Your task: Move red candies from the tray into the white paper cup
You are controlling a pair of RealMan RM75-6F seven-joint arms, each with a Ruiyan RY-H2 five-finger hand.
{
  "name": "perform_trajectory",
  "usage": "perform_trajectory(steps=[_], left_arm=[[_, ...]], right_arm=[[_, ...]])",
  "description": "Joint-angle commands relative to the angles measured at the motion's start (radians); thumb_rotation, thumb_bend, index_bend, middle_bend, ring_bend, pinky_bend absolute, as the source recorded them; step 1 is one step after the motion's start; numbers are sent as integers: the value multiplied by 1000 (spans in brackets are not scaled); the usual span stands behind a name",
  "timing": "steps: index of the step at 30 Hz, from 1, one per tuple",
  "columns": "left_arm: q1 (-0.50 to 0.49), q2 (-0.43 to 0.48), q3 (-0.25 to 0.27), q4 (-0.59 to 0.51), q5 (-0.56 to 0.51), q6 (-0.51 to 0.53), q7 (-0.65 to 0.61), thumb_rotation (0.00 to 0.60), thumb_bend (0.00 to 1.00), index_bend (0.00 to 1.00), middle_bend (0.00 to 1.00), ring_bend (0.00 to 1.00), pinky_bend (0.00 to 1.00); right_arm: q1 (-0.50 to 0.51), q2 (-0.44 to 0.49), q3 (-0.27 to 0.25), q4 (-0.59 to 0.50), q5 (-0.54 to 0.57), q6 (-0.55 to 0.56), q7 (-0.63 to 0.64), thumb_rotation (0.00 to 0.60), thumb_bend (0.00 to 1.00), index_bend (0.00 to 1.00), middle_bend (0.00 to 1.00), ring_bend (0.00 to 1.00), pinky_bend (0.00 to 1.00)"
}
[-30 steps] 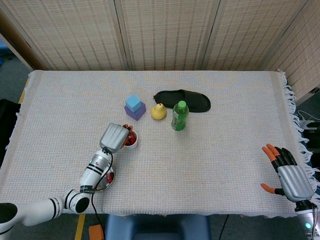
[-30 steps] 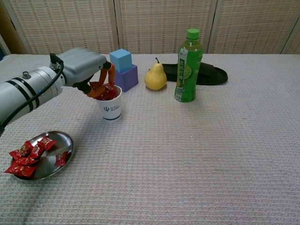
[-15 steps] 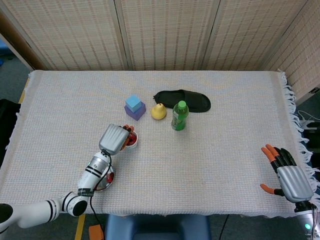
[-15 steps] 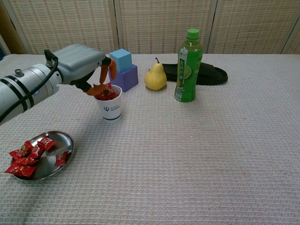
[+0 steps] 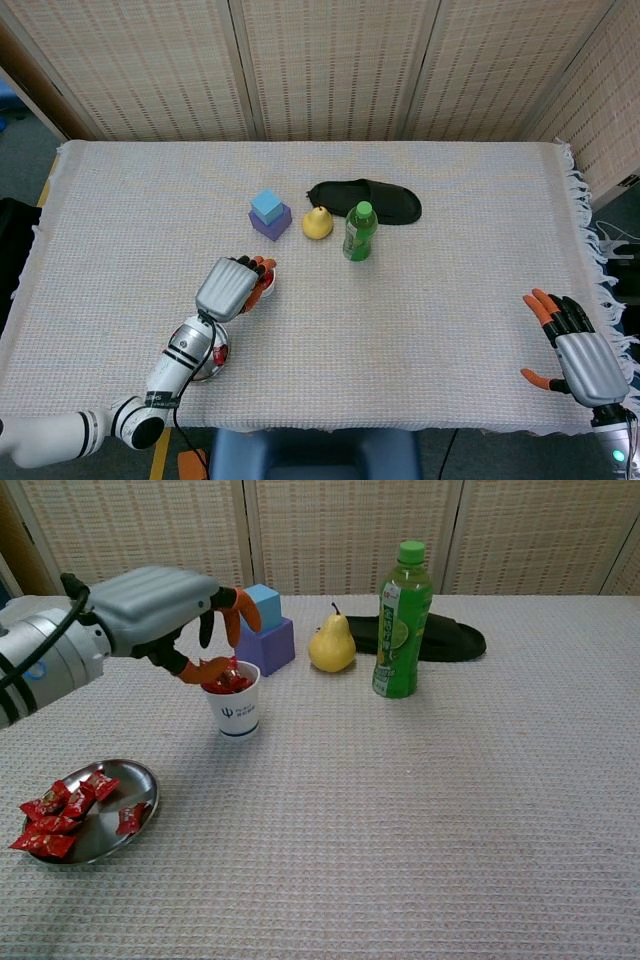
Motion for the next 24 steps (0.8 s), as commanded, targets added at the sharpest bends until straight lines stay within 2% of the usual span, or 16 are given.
perform_trajectory(steps=[1,5,8,11,13,15,18,24], left_arm=[[115,187,119,-188,111,46,-172,600,436,145,207,219,443],[276,311,272,-201,296,226,-342,600,415,95,117,92,275],[399,346,343,-125,373,386,-456,600,409,77,79,26,199],[518,348,386,-11,401,529,-607,600,409,62,45,0,131],[580,330,391,78,408,609,-725,600,408,59,28,0,109],[609,310,377,137,399,638,-769,600,407,64,13,0,107],[610,313,367,157,422,635,-757,600,410,66,0,0,106],[613,298,344,159,435,594,-655,600,413,41,0,0,99]], right_arm=[[2,-4,-2,5,-9,2,2,600,25,0,0,0,0],[3,-13,-8,8,-27,5,-2,600,25,0,0,0,0],[0,-18,-16,3,-45,12,-14,600,25,0,0,0,0],[-8,-16,-21,-4,-60,29,-21,600,26,0,0,0,0],[-13,-15,-22,-6,-60,38,-28,600,26,0,0,0,0],[-16,-15,-21,-9,-57,42,-33,600,25,0,0,0,0],[-20,-17,-24,-13,-63,48,-41,600,26,0,0,0,0],[-27,-15,-30,-10,-63,50,-47,600,25,0,0,0,0]])
